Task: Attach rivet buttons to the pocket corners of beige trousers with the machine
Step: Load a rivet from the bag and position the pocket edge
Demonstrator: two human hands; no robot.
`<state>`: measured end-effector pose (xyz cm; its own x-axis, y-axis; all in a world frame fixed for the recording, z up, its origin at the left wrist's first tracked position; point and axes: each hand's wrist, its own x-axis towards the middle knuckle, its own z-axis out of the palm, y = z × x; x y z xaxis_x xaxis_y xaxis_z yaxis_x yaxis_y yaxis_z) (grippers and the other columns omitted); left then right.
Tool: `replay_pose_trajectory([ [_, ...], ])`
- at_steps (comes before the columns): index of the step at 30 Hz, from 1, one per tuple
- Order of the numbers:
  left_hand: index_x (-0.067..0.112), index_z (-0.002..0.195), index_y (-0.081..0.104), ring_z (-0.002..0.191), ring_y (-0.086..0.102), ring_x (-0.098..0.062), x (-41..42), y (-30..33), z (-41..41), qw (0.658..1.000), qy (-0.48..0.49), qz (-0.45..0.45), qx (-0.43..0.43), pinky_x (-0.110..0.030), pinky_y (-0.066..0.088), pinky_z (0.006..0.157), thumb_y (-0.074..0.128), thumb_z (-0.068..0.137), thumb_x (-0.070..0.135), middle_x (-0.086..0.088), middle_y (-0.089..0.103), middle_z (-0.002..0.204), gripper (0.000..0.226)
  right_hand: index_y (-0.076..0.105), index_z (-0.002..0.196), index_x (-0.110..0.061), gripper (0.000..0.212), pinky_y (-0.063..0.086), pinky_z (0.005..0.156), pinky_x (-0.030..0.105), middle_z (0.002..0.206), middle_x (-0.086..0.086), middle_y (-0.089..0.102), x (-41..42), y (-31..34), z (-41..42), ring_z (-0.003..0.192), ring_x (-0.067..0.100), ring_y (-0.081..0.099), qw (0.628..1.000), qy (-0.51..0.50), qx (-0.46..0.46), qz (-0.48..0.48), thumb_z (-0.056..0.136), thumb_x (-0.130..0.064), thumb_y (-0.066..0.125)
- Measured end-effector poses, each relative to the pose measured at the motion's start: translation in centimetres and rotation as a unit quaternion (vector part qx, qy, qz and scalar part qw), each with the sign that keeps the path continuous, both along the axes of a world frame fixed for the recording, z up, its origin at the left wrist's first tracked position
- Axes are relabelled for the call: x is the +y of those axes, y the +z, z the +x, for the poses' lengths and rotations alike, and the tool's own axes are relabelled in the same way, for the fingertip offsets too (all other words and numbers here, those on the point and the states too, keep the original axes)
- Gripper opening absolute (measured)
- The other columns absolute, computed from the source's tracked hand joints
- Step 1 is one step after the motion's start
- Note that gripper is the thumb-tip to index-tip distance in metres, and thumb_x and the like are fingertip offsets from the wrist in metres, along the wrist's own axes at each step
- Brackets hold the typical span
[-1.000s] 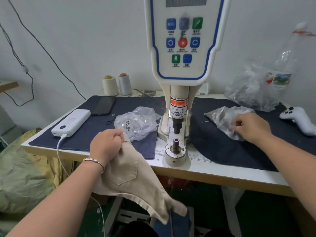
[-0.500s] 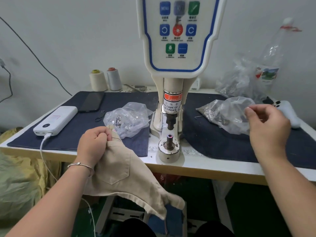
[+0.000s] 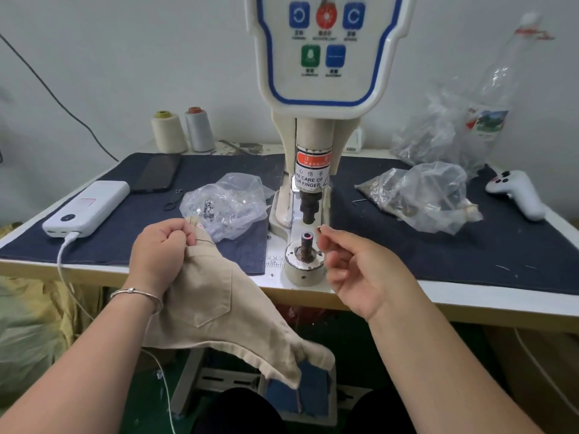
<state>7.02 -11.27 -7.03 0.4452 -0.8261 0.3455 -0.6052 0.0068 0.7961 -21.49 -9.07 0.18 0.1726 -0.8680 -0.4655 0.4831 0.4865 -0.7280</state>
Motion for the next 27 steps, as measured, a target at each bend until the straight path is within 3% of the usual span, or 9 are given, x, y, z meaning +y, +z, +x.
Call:
replay_pose_trajectory([
  [17, 0.021, 0.059, 0.061, 0.052, 0.033, -0.020, 0.1, 0.2, -0.1, 1.000, -0.003, 0.006, 0.003, -0.032, 0.030, 0.055, 0.038, 0.061, 0.019, 0.008, 0.039, 0.043, 0.023, 0.063, 0.085, -0.002, 0.008, 0.029, 0.027, 0.013, 0.058, 0.005, 0.067, -0.8, 0.5, 1.4, 0.035, 0.005, 0.056, 0.991, 0.021, -0.100, 0.091, 0.092, -0.007, 0.062],
  [21, 0.019, 0.059, 0.060, 0.052, 0.031, -0.019, 0.3, 0.4, -0.3, 1.000, -0.003, 0.004, 0.009, -0.032, 0.028, 0.055, 0.038, 0.060, 0.019, 0.000, 0.040, 0.048, 0.022, 0.061, 0.083, 0.000, 0.010, 0.030, 0.028, 0.013, 0.059, 0.007, 0.067, -0.8, 0.7, 1.4, 0.036, 0.007, 0.057, 0.986, 0.019, -0.123, 0.107, 0.091, -0.005, 0.061],
  [27, 0.020, 0.059, 0.060, 0.050, 0.032, -0.018, 0.1, 0.3, -0.2, 1.000, -0.007, 0.006, 0.006, -0.031, 0.028, 0.054, 0.037, 0.061, 0.019, 0.008, 0.039, 0.043, 0.023, 0.063, 0.077, 0.002, 0.015, 0.031, 0.028, 0.012, 0.060, 0.008, 0.068, -0.8, 0.9, 1.2, 0.036, 0.009, 0.058, 0.982, 0.008, -0.142, 0.120, 0.090, -0.006, 0.063],
])
